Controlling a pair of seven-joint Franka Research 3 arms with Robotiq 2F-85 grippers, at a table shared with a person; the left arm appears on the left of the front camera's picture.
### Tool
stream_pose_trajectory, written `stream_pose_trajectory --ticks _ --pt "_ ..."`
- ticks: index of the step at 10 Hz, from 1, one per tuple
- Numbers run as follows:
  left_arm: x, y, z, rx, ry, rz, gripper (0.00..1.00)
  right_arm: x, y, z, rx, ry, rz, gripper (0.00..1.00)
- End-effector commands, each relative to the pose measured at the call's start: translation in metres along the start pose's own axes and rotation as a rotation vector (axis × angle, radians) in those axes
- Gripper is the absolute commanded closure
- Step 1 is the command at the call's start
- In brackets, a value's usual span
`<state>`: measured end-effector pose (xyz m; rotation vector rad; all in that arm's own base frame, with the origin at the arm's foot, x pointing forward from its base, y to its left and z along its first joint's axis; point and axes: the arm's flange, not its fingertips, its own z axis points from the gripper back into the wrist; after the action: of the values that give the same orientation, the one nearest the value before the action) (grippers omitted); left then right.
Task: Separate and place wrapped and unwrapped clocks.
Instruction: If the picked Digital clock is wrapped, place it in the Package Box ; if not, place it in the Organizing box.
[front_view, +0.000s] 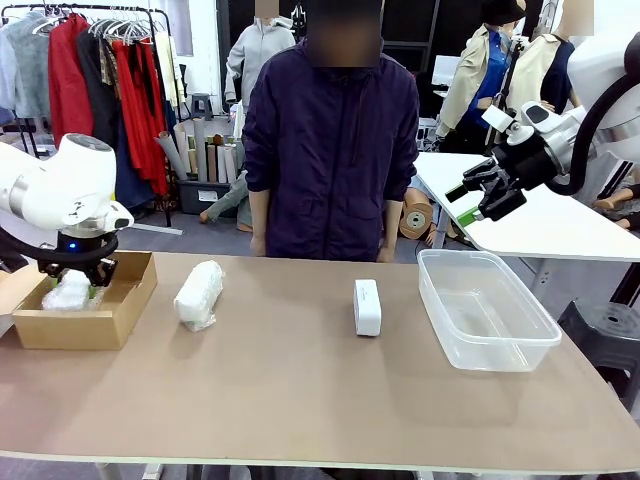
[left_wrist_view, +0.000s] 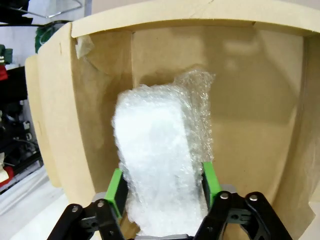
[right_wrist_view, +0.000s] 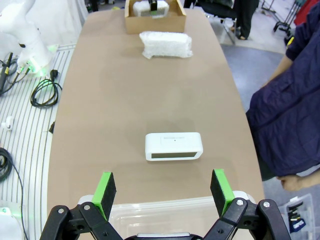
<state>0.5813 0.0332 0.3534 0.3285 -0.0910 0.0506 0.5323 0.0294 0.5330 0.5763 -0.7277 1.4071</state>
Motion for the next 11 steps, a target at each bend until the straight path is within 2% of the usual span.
stream_pose_trajectory --ticks 1,9,11 --pt "0.001 0.01 0.009 0.0 -0.03 0.004 0.0 0.001 0.001 0.001 0.0 -0.006 0.003 0.0" --pt "-0.003 0.033 0.073 -0.104 -0.085 0.076 0.0 0.001 0.001 0.001 0.0 -0.006 0.003 0.0" --pt "-0.004 0.031 0.09 -0.154 0.039 0.164 0.0 0.001 0.001 0.001 0.0 -0.006 0.003 0.0"
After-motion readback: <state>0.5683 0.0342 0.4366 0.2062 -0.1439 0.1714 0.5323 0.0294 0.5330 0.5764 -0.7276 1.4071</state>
